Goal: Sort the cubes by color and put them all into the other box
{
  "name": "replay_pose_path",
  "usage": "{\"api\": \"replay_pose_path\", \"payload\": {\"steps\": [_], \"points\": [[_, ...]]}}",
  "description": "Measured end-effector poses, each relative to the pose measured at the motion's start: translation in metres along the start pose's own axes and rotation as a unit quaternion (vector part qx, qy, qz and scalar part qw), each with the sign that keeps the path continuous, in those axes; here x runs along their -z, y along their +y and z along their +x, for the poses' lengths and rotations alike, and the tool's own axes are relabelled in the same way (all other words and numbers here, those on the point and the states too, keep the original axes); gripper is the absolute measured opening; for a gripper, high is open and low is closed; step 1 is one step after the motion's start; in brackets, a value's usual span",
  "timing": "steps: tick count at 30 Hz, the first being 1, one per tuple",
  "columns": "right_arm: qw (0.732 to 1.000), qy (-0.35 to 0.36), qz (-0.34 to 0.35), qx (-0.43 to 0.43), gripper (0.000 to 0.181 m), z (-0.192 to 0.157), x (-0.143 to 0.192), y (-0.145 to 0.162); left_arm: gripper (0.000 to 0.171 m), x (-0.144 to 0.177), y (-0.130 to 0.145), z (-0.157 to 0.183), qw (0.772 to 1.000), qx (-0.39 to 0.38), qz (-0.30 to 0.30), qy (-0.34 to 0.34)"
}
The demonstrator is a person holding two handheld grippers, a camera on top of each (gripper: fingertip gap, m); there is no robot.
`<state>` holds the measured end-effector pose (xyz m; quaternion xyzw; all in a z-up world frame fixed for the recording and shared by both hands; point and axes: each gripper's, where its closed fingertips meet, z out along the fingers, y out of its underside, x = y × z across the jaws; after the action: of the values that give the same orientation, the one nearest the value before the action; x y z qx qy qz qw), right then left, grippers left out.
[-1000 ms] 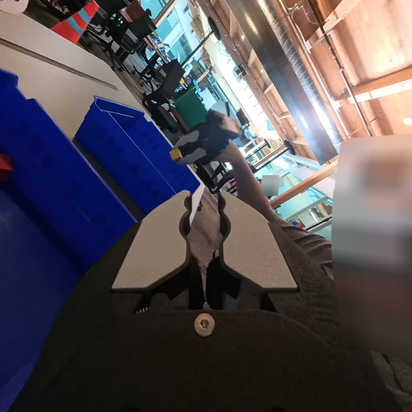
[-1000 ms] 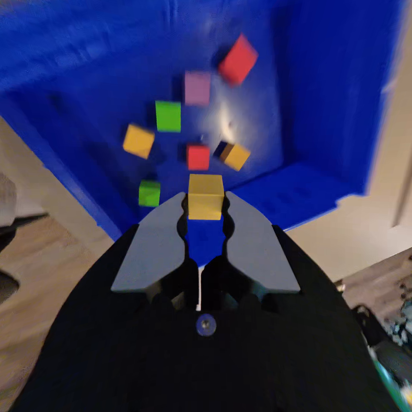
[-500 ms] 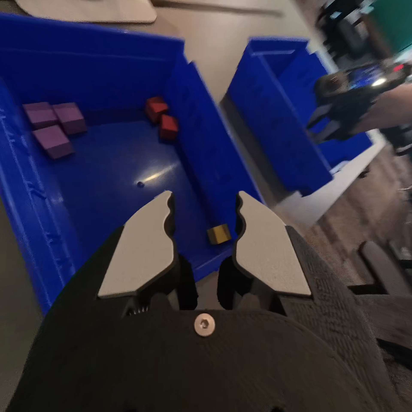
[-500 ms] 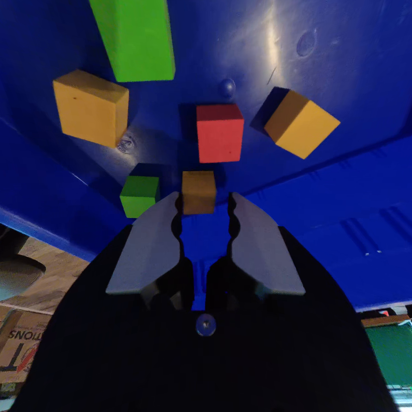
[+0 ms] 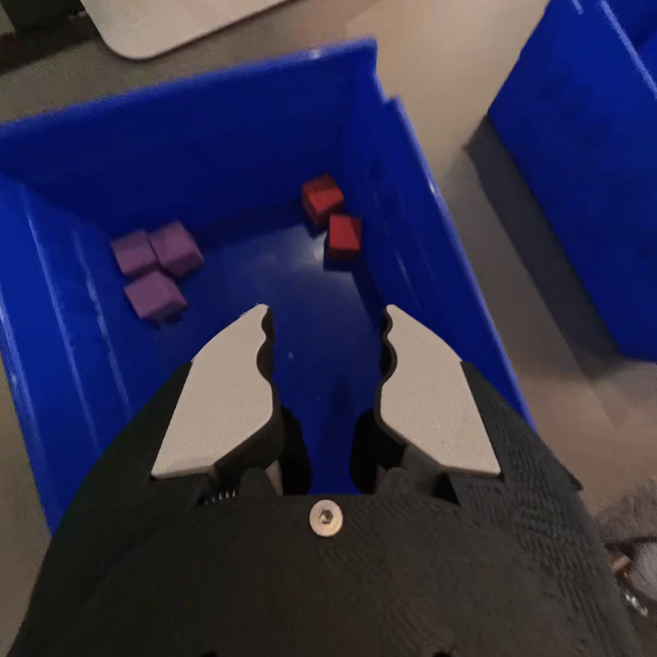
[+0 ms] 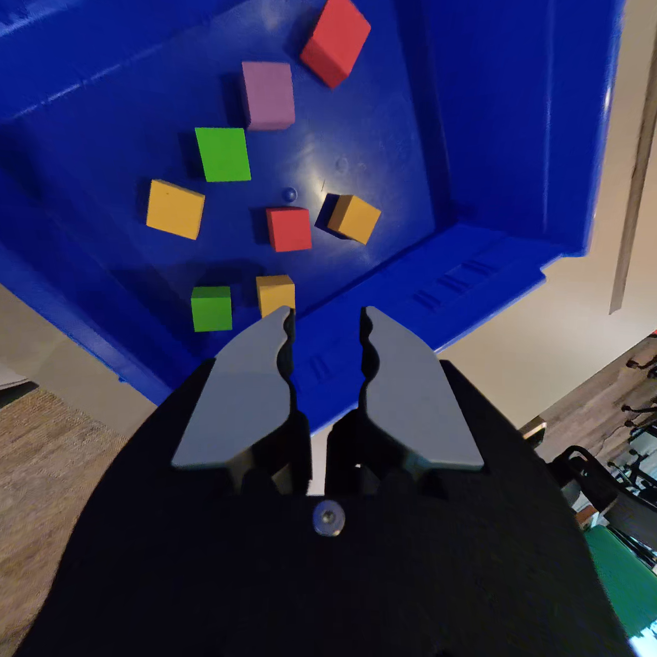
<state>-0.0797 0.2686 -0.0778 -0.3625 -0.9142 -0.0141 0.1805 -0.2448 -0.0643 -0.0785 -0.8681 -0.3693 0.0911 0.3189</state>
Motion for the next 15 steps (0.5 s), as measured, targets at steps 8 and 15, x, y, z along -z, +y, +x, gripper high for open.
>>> {"api": "replay_pose_path", "payload": {"steps": [8,15], "points": [[1.000,0.013,0.018,0.001,0.034,-0.008,-0.004,0.006,0.066,-0.073,-0.010,0.001,0.997,0.024,-0.068,0.034],[0.999,0.022,0.042,0.003,0.034,-0.008,-0.002,0.000,0.066,-0.098,-0.001,-0.002,0.994,0.035,-0.086,0.052]]}}
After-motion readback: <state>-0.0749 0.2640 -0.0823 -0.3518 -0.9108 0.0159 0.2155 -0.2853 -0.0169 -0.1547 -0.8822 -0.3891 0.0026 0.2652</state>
